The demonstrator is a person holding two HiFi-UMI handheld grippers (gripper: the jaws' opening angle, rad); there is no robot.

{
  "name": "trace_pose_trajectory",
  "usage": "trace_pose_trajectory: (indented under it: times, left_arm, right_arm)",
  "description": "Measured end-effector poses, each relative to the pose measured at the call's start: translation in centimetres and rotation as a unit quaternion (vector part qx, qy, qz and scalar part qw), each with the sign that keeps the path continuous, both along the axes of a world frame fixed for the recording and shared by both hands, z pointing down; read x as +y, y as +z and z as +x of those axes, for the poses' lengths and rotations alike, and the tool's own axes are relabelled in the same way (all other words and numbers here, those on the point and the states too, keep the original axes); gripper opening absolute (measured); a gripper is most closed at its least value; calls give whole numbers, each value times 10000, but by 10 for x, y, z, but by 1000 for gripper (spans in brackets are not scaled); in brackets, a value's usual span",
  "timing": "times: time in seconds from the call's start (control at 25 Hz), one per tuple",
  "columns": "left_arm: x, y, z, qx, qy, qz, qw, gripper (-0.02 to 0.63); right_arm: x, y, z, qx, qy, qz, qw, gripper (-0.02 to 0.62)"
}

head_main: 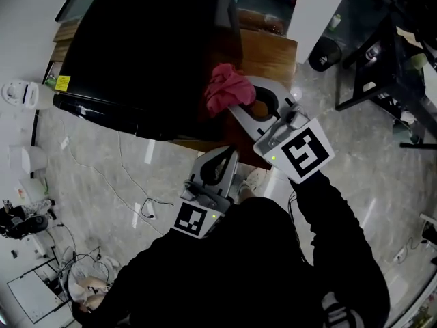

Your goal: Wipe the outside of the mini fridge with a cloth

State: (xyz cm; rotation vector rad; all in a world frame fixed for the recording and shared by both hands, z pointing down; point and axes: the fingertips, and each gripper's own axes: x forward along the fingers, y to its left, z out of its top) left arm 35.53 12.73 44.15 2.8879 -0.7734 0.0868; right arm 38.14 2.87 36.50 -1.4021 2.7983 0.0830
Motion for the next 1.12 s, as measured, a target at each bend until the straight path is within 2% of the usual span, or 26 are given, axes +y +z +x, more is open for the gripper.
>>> trace_pose_trajectory:
  times: [0.16, 0.36, 0.48, 0.76, 1.12]
  left_arm:
    - [0, -6, -15, -53, -169, 126, 9998, 5]
    - [-6, 1, -31, 0, -308, 143, 9994, 5]
    - [-10, 11, -36, -49, -298, 122, 9995, 5]
    - [-20, 42, -29, 128, -357, 47, 9993, 5]
    - [-27, 108, -28, -452, -256, -175, 9985, 5]
  right_arm:
    - [-2, -1, -27, -150, -240, -29, 9996, 63]
    - [-11, 5, -36, -556, -147, 39, 9983, 63]
    - [-15, 19, -37, -507, -40, 83, 9987, 61]
    - [-23, 101, -32, -189, 116, -339, 9992, 61]
    - [-28, 211, -37, 129, 363, -557, 9977, 52]
